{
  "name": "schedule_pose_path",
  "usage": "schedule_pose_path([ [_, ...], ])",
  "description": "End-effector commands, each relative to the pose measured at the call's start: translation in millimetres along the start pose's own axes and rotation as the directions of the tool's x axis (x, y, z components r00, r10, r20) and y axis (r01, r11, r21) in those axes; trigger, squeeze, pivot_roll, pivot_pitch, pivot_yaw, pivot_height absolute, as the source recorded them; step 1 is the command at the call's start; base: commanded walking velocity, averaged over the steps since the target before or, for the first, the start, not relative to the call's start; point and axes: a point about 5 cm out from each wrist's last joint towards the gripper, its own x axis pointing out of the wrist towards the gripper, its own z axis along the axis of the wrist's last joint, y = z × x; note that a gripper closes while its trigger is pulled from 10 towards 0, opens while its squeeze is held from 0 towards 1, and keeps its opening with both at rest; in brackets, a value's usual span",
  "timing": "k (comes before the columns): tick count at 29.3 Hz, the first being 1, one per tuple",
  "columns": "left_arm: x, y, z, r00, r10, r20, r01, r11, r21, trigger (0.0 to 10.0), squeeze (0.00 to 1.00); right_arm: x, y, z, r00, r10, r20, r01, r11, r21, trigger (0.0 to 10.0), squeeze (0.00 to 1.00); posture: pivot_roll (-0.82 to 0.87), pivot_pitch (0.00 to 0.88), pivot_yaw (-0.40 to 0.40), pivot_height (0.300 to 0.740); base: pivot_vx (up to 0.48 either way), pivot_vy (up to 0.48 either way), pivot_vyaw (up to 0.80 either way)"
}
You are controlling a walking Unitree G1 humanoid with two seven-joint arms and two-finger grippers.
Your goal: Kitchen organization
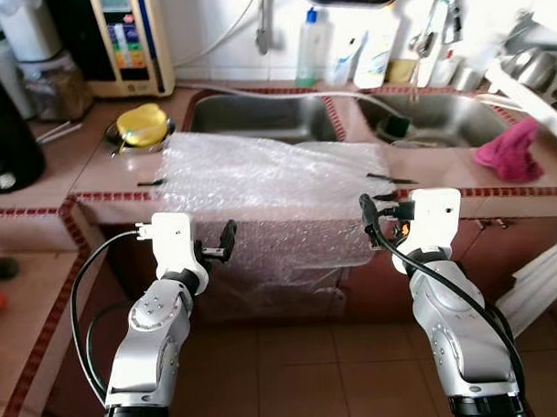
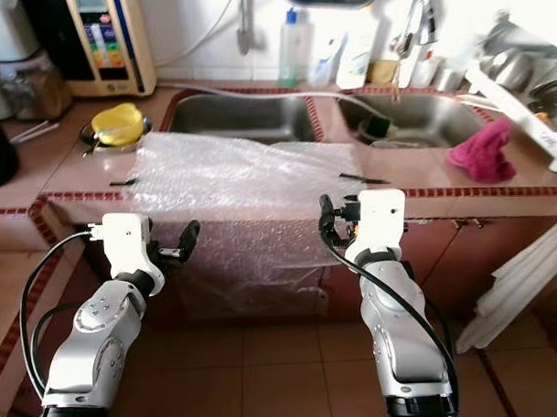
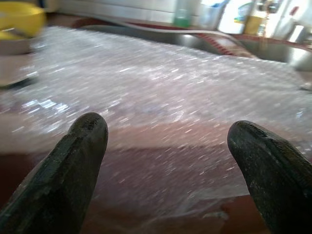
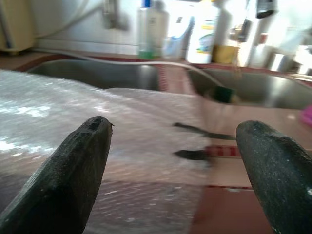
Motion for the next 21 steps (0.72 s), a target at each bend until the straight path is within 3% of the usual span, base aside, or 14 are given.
schedule_pose_path([
  [1, 0.2, -3.7, 2, 1.0, -0.018, 0.009, 0.018, 1.0, -0.002, 10.0, 0.0, -0.2, -3.1, 0, 1.0, -0.011, 0.003, 0.011, 1.0, -0.011, 10.0, 0.0, 0.03, 0.0, -0.018, 0.74, 0.409, 0.0, 0.0],
  [8, 0.6, -4.9, 3, 1.0, -0.021, 0.009, 0.021, 1.0, 0.003, 10.0, 0.0, -0.5, -2.8, 1, 1.0, -0.003, 0.008, 0.003, 1.0, -0.015, 10.0, 0.0, 0.03, 0.0, -0.017, 0.74, 0.41, 0.0, 0.0],
  [21, -2.3, -3.7, 7, 0.999, 0.004, 0.033, -0.004, 1.0, -0.001, 10.0, 0.0, -1.2, 10.1, 12, 0.992, 0.1, 0.083, -0.087, 0.986, -0.142, 10.0, 0.0, 0.03, 0.0, -0.028, 0.74, 0.398, 0.0, 0.0],
])
